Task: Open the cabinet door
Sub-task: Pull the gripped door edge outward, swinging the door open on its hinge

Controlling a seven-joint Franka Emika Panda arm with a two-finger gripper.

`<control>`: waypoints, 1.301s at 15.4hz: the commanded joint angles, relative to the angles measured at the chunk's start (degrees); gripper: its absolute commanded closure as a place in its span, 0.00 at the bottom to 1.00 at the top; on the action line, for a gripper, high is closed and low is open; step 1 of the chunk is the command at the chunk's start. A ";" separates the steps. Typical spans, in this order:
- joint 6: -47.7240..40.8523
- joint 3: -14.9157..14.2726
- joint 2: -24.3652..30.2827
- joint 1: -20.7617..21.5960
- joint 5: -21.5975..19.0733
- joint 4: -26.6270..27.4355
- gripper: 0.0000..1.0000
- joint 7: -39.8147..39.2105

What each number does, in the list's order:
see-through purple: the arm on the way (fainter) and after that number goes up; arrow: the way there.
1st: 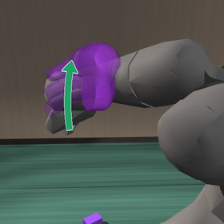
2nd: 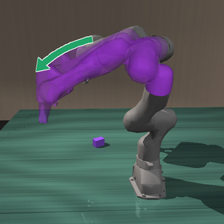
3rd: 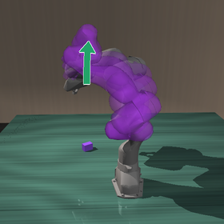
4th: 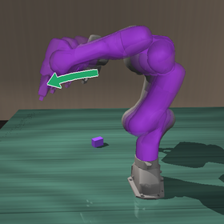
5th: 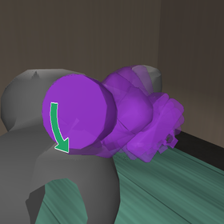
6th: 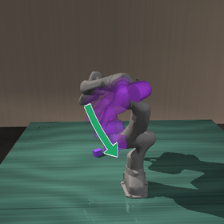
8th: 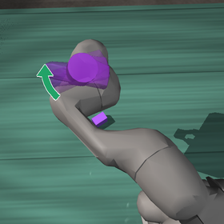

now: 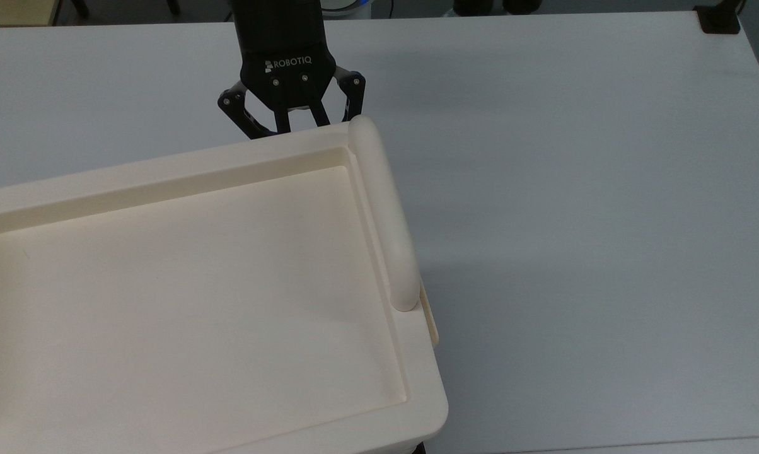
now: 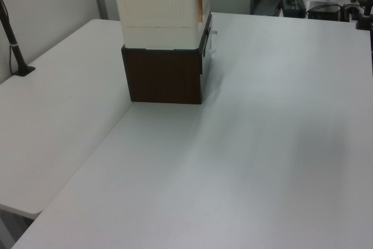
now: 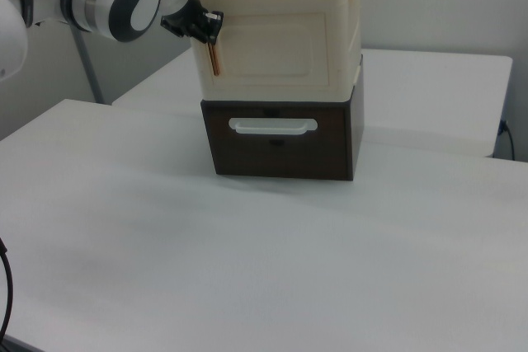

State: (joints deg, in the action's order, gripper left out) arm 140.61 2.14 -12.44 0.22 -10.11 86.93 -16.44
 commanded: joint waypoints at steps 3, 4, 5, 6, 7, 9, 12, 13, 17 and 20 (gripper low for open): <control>-2.16 0.58 2.32 -1.37 -0.70 2.35 1.00 0.09; -4.88 0.58 3.20 -1.98 -0.70 2.80 1.00 0.01; -7.95 0.58 3.82 -2.59 -0.70 2.81 1.00 -0.08; -10.94 0.50 4.61 -3.03 -0.70 2.89 1.00 -0.43; -13.32 0.15 5.66 -3.65 -0.70 2.98 1.00 -1.22; -17.46 -0.12 7.07 -4.88 -0.70 3.42 1.00 -4.29; -21.50 -1.43 8.04 -6.55 -0.70 3.34 1.00 -5.97; -22.30 -1.61 8.04 -7.51 -0.70 3.34 1.00 -6.49; -28.36 -1.70 8.74 -11.90 -0.78 3.42 0.96 -9.21; -33.89 -3.10 10.06 -15.51 -0.70 3.42 0.65 -11.94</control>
State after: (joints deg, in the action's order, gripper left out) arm 109.48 1.82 -2.89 -10.81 -11.30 88.12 -25.82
